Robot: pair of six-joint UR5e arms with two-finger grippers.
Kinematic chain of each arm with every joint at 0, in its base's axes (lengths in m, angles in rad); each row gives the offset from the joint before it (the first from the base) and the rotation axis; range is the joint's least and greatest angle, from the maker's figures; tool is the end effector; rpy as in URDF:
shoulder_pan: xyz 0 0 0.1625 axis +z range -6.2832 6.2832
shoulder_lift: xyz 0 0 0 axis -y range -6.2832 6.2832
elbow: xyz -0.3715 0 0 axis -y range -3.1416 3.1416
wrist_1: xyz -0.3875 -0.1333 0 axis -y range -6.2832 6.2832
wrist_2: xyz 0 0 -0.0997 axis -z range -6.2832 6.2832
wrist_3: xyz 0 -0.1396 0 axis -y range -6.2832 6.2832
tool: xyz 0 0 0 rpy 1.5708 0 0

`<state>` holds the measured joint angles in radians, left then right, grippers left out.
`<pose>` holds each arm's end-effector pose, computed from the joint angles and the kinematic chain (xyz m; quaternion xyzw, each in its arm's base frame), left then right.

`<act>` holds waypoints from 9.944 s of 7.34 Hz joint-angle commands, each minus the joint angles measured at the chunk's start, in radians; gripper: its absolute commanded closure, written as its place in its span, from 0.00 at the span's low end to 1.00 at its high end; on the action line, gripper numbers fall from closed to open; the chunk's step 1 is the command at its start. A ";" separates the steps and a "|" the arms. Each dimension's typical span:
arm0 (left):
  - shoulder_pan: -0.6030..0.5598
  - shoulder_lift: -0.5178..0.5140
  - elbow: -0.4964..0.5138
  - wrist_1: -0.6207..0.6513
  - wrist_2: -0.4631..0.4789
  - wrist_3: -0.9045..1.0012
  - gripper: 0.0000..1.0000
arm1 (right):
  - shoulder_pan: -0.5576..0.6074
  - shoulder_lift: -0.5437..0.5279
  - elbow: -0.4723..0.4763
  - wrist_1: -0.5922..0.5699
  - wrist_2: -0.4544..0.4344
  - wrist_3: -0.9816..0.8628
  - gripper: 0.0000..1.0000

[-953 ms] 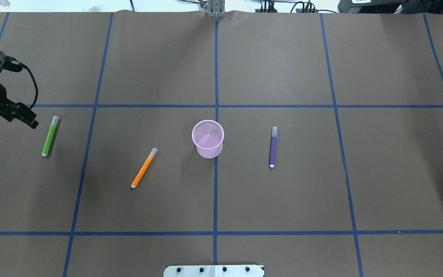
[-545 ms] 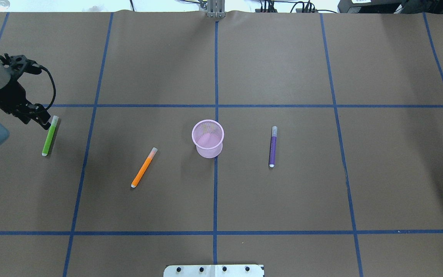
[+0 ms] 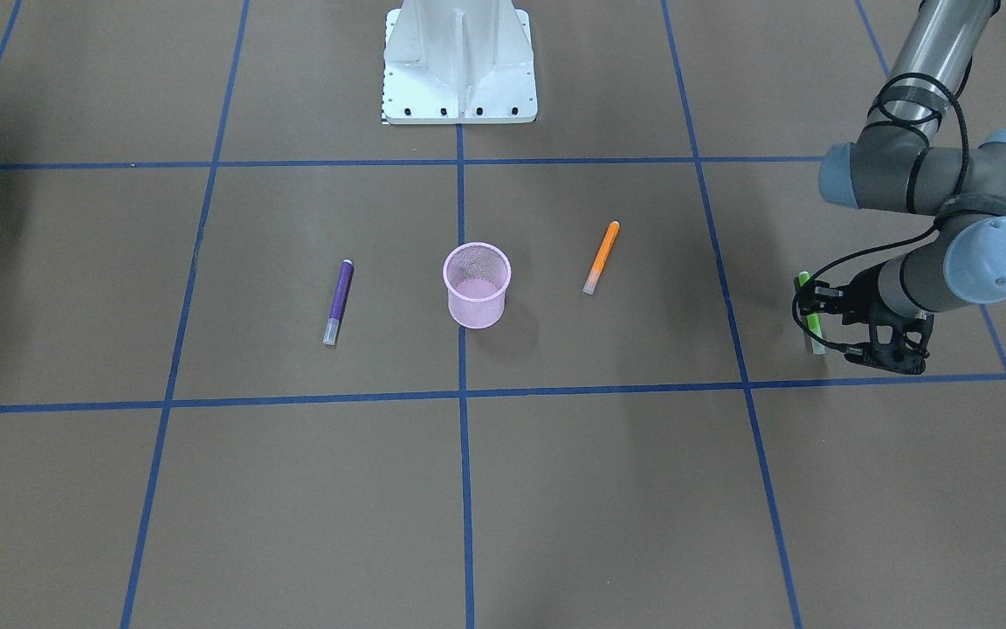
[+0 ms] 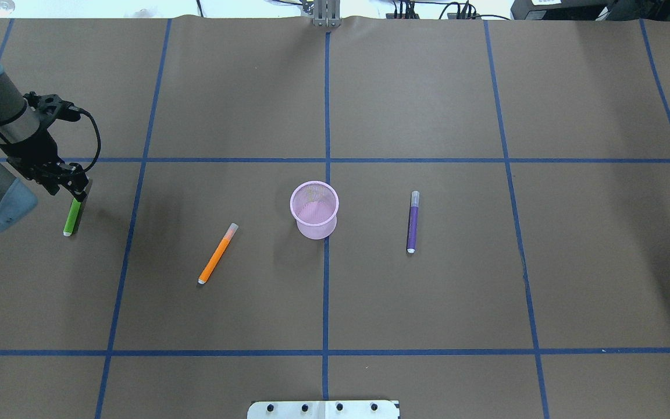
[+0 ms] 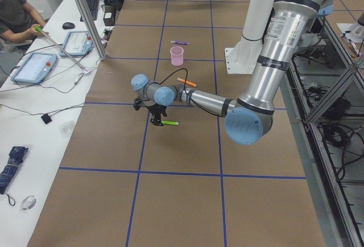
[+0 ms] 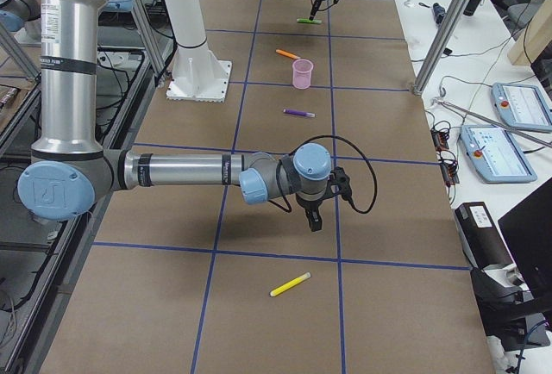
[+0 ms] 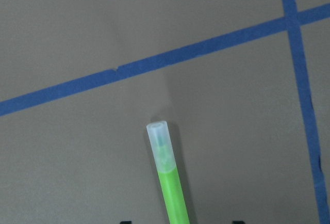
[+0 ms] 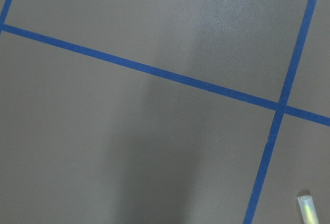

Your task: Collect pens into pen holder

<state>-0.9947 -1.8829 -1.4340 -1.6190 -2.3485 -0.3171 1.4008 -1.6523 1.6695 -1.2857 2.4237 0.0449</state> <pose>0.3053 -0.5349 0.5234 -0.0696 0.3844 0.1607 0.9064 -0.0534 -0.4776 0.5841 0.0924 -0.4213 -0.1184 0.8944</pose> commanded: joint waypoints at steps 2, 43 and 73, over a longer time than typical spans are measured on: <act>0.002 -0.010 0.015 0.027 -0.002 -0.016 0.35 | 0.000 -0.001 0.003 0.000 0.000 0.001 0.01; 0.528 -0.521 -0.284 -0.039 0.874 -0.343 1.00 | -0.025 0.057 0.010 0.000 0.006 0.050 0.01; 0.071 -0.260 -0.325 0.054 0.365 -0.330 0.06 | -0.046 0.126 -0.476 -0.004 -0.195 -0.309 0.30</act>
<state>-0.9241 -2.1430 -1.7597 -1.5647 -1.9834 -0.6470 1.3553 -1.5260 1.1991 -1.2903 2.2292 -0.2602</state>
